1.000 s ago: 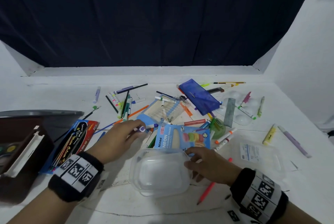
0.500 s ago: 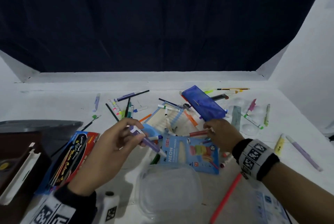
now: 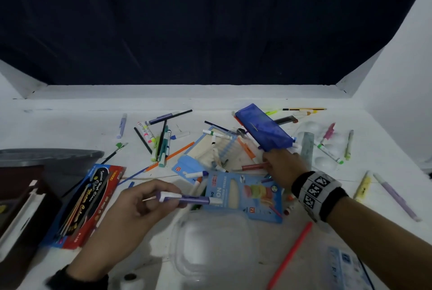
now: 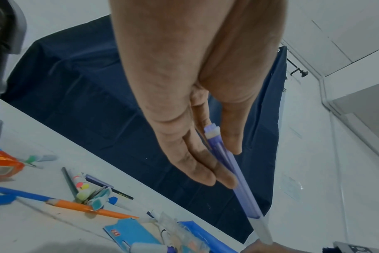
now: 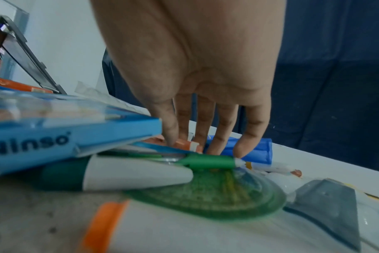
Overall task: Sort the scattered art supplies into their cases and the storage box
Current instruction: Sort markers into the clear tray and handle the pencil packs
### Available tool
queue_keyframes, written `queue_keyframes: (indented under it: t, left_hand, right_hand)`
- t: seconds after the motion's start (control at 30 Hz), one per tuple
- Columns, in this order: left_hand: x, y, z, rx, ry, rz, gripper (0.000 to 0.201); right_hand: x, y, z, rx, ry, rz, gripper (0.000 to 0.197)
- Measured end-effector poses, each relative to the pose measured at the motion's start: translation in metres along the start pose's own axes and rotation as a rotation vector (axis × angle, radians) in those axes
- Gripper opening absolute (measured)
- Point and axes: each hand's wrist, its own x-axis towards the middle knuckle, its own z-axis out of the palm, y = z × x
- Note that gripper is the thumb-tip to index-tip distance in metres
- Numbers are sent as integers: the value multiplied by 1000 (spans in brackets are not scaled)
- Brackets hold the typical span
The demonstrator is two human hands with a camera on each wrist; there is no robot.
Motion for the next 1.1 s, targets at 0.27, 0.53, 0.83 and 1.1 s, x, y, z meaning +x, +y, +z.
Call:
queue_keyframes:
  t: [0.27, 0.53, 0.83, 1.1]
  left_hand:
    - [-31, -9, 23, 279, 65, -1, 21]
    - [-43, -27, 44, 807, 139, 74, 30]
    - [-22, -31, 41, 1103, 6, 166, 22]
    - [0, -30, 55, 1175, -184, 249, 13]
  right_hand:
    - [-44, 1, -15, 540, 243, -176, 6]
    - [-98, -20, -13, 758, 140, -476, 7]
    - [-105, -41, -2, 447, 215, -568, 15]
    - [-104, -66, -4, 273, 133, -535, 15]
